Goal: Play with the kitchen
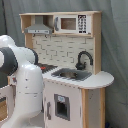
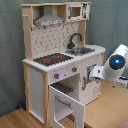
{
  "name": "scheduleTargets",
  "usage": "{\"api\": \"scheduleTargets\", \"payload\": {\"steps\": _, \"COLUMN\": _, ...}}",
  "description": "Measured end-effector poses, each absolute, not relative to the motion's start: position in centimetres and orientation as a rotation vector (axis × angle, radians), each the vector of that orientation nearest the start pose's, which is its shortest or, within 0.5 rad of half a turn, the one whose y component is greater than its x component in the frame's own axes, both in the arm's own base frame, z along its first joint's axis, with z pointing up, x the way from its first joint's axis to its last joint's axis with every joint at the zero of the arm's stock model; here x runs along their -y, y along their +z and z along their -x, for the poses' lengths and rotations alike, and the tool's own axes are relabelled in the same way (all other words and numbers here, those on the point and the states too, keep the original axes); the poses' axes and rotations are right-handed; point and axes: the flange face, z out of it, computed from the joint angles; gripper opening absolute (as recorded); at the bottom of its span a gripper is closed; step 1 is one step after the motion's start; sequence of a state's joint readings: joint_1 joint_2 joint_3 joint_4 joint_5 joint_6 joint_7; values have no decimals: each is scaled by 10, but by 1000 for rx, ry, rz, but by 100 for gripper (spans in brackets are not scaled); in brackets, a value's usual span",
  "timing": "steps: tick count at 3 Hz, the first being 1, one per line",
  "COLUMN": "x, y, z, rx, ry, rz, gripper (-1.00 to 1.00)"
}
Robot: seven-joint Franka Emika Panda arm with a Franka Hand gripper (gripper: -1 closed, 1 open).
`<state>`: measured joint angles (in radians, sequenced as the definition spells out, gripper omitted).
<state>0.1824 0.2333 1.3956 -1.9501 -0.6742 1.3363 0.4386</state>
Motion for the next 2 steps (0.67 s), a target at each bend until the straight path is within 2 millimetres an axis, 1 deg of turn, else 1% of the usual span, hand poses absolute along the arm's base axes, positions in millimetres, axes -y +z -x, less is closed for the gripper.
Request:
{"api": "scheduleTargets", "payload": {"steps": 1, "x": -489, "y": 442, "z": -98, "rx": -1363, "ry": 53, "rz": -1870, "gripper": 100}}
{"api": "scheduleTargets", "payload": {"steps": 2, "x": -474, "y": 439, "z": -104, "rx": -1298, "ry": -22, "rz": -1801, "gripper": 100}}
